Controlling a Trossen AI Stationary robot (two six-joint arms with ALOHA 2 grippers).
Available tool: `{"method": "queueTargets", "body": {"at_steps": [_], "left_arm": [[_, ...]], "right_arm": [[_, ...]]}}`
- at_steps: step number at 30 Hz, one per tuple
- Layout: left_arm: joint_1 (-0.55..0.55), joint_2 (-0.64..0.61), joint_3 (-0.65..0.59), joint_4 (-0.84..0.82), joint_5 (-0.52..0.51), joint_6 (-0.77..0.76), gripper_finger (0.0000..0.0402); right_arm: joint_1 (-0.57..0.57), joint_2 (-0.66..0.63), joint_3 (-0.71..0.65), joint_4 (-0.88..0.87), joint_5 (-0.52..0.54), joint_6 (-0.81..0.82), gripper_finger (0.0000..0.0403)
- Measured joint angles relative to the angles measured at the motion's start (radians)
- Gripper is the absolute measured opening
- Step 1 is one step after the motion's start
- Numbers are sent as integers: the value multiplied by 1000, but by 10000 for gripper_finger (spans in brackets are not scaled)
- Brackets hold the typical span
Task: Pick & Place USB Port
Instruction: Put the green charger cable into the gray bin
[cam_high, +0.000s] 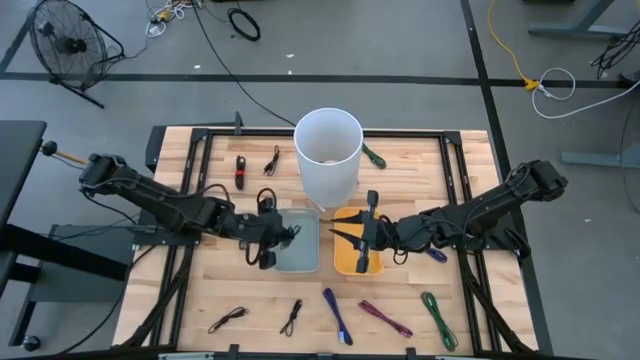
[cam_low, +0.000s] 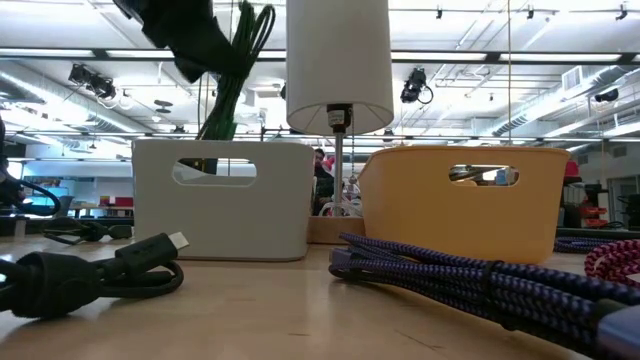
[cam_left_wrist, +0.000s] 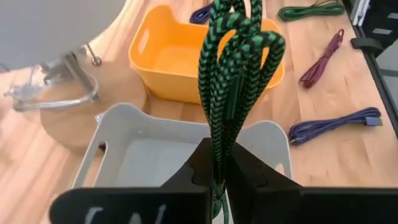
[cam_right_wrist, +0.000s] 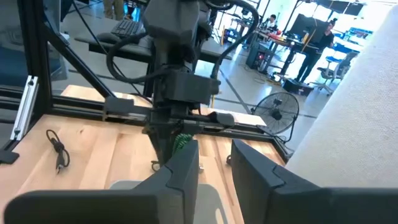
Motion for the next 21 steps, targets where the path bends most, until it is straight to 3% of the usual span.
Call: {"method": "queueTargets", "body": {"at_steps": [16, 21], "left_arm": [[-14, 71, 0, -47, 61, -235, 19], [-3, 99, 0, -65, 64, -270, 41]], "right_arm": [[0, 0, 0, -1, 0, 3, 96], [0, 0, 0, -1, 0, 3, 96]]}}
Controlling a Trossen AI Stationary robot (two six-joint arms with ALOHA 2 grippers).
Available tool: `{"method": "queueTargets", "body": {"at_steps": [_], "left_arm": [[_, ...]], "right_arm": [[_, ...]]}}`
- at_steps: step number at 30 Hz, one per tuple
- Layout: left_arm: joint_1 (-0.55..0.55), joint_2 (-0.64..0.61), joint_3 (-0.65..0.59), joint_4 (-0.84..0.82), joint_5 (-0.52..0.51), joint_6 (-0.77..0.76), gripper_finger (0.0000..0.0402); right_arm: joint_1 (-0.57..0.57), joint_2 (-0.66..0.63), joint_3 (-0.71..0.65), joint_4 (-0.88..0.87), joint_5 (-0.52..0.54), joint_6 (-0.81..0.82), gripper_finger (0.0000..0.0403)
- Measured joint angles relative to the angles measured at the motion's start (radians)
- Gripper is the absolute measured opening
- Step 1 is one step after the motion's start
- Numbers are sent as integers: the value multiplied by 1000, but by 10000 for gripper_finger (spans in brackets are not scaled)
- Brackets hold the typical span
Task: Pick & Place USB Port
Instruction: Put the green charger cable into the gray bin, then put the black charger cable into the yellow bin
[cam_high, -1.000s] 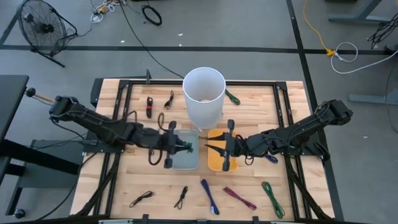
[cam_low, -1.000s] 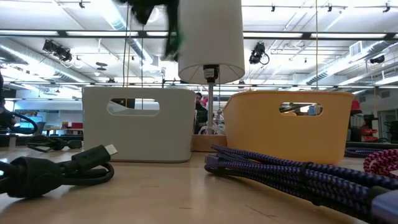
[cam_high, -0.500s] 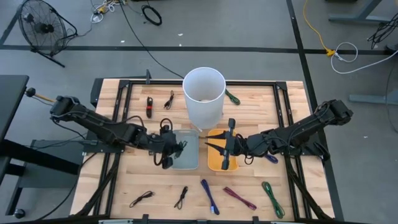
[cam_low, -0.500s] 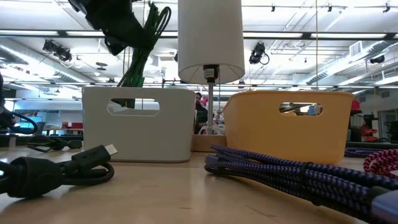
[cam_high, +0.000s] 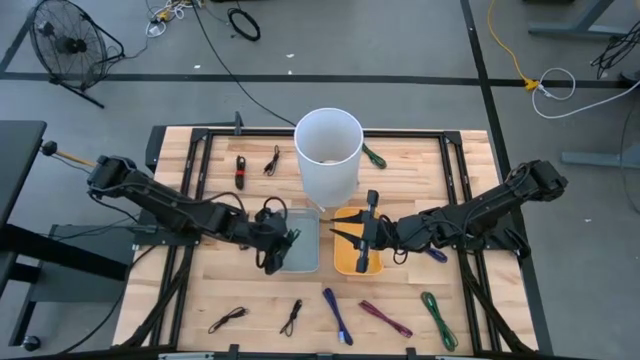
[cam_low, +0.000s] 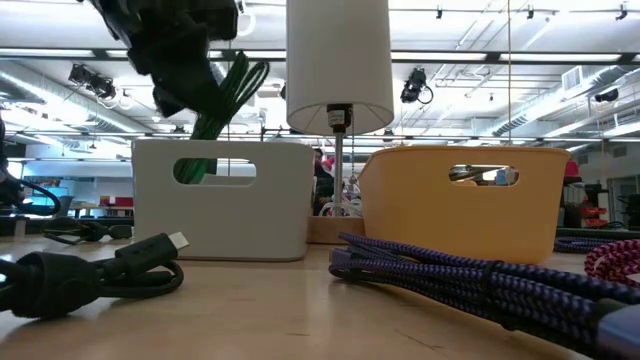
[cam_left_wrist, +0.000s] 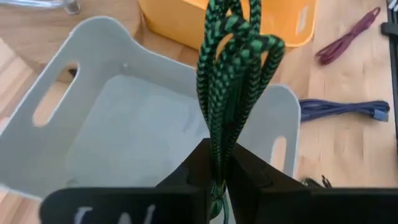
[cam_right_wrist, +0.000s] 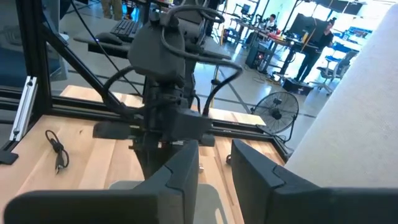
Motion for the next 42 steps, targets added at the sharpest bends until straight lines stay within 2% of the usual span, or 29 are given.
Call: {"method": "queueTargets", "body": {"at_steps": [15, 24, 28, 36, 39, 42], "left_arm": [[11, 25, 1, -24, -32, -4, 95], [42, 12, 1, -43, -102, 104, 100], [67, -28, 3, -150, -208, 93, 93], [185, -175, 1, -660, -496, -119, 95], [277, -211, 0, -758, -531, -158, 100], [390, -226, -5, -770, -546, -121, 105]], "right_arm": [[0, 0, 0, -4, 0, -4, 96], [0, 0, 0, -6, 0, -4, 96], [0, 0, 0, -14, 0, -4, 96], [0, 0, -1, -30, -1, 4, 96], [0, 0, -1, -25, -1, 0, 96], [0, 0, -1, -19, -5, -4, 96]]}}
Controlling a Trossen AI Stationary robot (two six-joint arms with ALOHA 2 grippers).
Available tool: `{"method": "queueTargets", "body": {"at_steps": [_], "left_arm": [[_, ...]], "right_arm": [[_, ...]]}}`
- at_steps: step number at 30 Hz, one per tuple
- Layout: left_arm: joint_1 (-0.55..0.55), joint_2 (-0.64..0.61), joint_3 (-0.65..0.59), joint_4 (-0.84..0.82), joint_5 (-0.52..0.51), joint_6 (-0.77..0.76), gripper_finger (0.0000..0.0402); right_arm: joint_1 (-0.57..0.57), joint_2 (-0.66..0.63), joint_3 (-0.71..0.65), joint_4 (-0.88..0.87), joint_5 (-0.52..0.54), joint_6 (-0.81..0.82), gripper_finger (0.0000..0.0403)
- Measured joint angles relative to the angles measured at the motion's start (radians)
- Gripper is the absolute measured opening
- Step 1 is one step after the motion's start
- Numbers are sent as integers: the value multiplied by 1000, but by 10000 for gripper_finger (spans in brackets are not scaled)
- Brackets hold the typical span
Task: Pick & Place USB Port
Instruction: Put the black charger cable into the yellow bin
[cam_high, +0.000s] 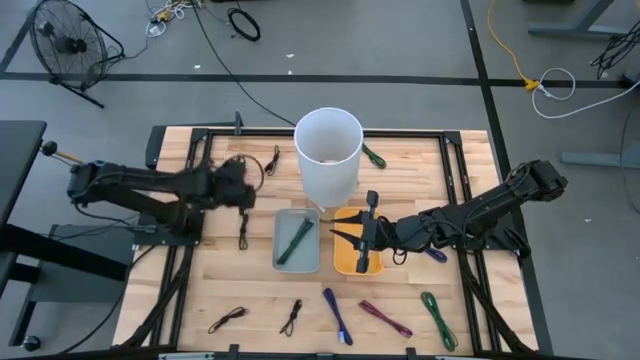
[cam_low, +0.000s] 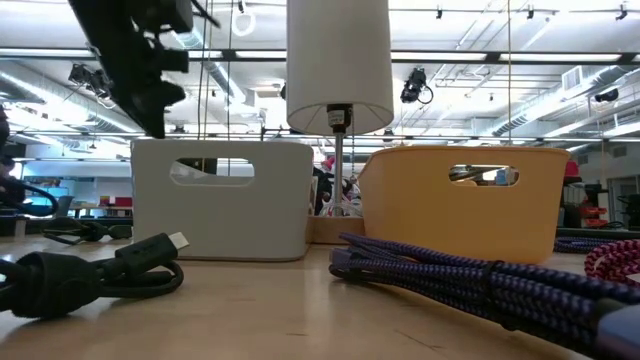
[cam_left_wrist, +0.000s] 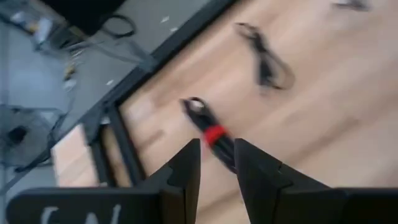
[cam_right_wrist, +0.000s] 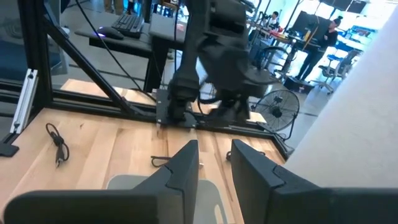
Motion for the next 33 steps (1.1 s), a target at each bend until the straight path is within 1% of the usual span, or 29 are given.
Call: {"method": "queueTargets", "body": {"at_steps": [2, 4, 9, 11, 13, 17, 19, 21, 24, 25, 28, 33], "left_arm": [[83, 1, -15, 6, 6, 40, 109], [170, 3, -41, 55, 44, 107, 114], [393, 6, -139, 288, 241, 316, 136], [473, 7, -171, 379, 322, 371, 146], [543, 8, -190, 435, 384, 396, 156], [654, 8, -208, 449, 406, 389, 173], [695, 8, -224, 464, 444, 382, 181], [728, 8, -237, 491, 517, 387, 188], [745, 8, -260, 569, 618, 386, 197], [745, 8, -267, 585, 633, 387, 200], [745, 13, -281, 603, 636, 379, 206], [745, 71, -326, 655, 657, 347, 209]], "right_arm": [[0, 0, 0, 3, -1, 0, 96], [0, 0, 0, 4, -1, 0, 96], [0, 0, 0, 4, -4, -1, 96], [0, 0, 0, 5, -3, -9, 96], [0, 0, 0, 6, -3, -11, 96], [0, 0, 0, 6, -3, -11, 96], [0, 0, 0, 7, -3, -11, 96], [0, 0, 0, 9, -3, -11, 96], [0, 0, 0, 12, -3, -11, 96], [0, 0, 0, 13, -3, -11, 96], [0, 0, 0, 19, -3, -11, 96], [0, 0, 0, 19, -3, -11, 96]]}}
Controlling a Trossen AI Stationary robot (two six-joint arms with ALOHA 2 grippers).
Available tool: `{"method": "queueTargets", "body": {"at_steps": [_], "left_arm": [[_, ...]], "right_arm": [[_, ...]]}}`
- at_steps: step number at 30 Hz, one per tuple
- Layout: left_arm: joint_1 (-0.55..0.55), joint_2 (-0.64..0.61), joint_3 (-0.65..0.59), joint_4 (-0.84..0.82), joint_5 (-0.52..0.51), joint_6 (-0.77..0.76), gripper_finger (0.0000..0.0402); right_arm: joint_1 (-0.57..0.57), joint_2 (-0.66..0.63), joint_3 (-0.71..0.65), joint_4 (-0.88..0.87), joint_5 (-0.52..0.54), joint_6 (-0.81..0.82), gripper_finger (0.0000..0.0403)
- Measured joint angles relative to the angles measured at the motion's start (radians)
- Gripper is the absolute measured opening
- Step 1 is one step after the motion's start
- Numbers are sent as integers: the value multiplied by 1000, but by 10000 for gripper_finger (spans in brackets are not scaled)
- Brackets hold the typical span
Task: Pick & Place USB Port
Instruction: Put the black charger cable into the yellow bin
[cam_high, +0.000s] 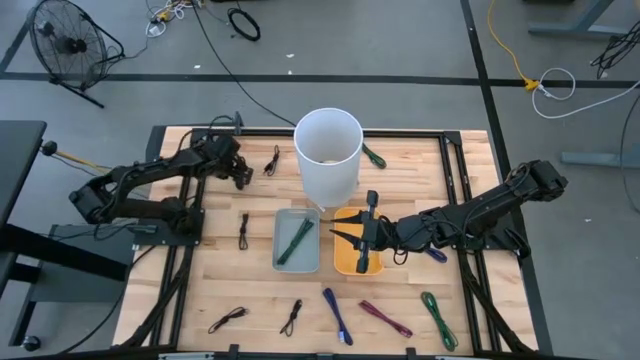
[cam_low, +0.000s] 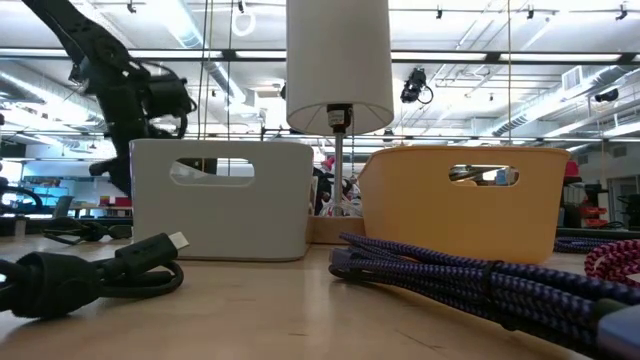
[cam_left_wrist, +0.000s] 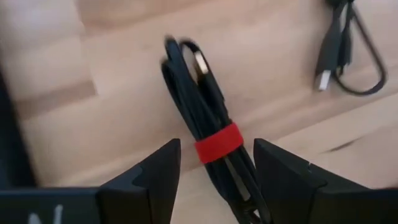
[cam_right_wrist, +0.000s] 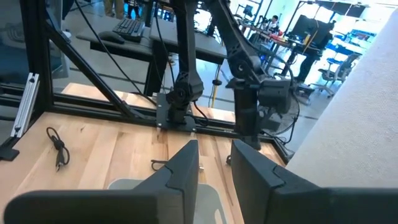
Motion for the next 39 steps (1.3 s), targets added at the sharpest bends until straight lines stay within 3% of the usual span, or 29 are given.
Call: {"method": "queueTargets", "body": {"at_steps": [6, 10, 13, 16, 20, 24, 30, 35, 39], "left_arm": [[0, 117, -46, 159, 73, -8, 209], [-13, 162, -37, 163, 43, 10, 198], [-18, 162, -34, 155, 36, 14, 146], [-11, 148, -34, 172, 40, 93, 55], [-11, 111, -32, 136, 37, 145, 52], [-27, 8, 9, 63, 54, 168, 52], [-83, -263, 84, -29, 232, 198, 52], [-188, -520, 129, -52, 403, 202, 52], [-295, -713, 144, -37, 426, 173, 52]], "right_arm": [[0, 0, 0, 1, 0, 0, 96], [0, 0, 0, 1, 0, 0, 96], [0, 0, 0, 1, 1, 0, 96], [0, 0, 0, 0, 1, 1, 96], [0, 0, 0, -4, 1, 2, 96], [0, 0, 0, -14, 1, 3, 96], [0, 0, 0, -31, 1, 23, 96], [0, 0, 0, -31, 1, 48, 96], [0, 0, 0, -31, 1, 48, 96]]}}
